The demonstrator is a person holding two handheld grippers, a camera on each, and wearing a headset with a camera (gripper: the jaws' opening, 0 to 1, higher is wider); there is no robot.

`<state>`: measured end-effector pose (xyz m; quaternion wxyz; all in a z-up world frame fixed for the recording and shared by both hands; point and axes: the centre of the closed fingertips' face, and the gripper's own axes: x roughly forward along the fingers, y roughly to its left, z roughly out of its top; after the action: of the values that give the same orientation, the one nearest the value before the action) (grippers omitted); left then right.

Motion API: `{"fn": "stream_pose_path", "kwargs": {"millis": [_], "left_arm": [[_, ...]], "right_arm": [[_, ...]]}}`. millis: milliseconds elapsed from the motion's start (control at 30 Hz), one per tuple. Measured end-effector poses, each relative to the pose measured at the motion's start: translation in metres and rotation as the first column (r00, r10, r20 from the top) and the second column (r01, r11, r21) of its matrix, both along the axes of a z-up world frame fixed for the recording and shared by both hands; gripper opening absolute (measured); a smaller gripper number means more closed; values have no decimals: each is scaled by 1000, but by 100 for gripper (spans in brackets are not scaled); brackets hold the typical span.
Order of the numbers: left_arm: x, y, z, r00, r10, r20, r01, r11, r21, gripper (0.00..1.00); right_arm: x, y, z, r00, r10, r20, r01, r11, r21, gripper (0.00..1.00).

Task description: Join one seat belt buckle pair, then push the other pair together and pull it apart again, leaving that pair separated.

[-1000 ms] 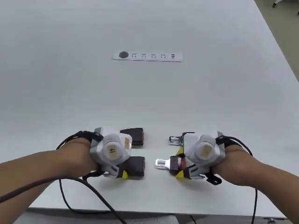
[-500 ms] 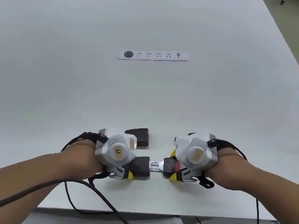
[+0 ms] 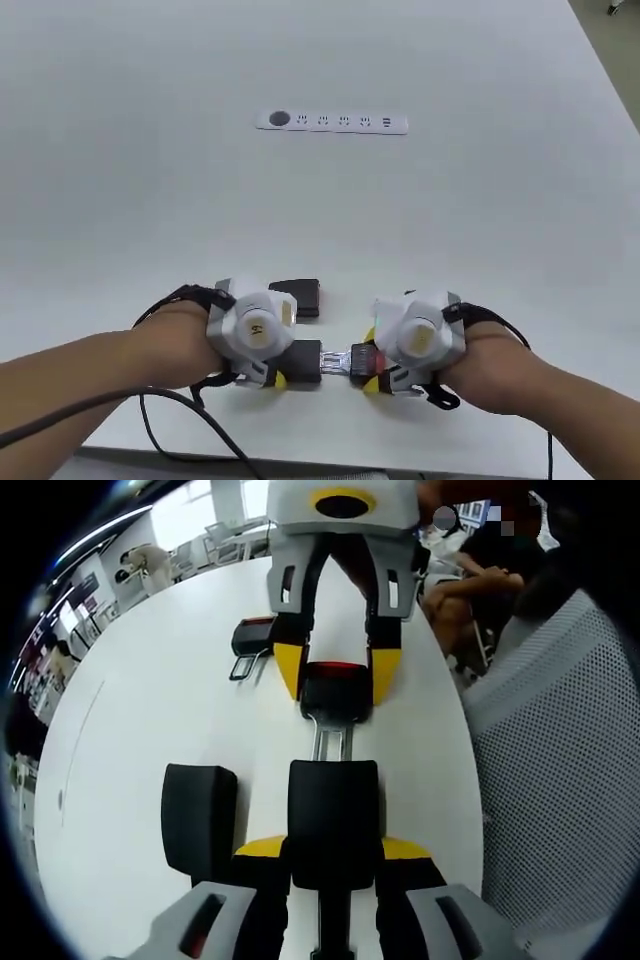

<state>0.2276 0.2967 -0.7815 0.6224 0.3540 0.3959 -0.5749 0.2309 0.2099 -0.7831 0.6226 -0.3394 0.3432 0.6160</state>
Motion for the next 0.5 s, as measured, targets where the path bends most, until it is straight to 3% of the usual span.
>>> {"fn": "stream_pose_path", "kwargs": {"millis": [300, 500], "left_arm": [[-1, -3, 3, 1000, -5, 3, 5, 1000, 14, 34], [-1, -2, 2, 1000, -24, 0, 24, 1000, 13, 34]], "right_arm": [[-4, 11, -1, 1000, 22, 14, -22, 1000, 11, 32], [0, 13, -1, 1000, 8, -18, -7, 999, 43, 32]]}}
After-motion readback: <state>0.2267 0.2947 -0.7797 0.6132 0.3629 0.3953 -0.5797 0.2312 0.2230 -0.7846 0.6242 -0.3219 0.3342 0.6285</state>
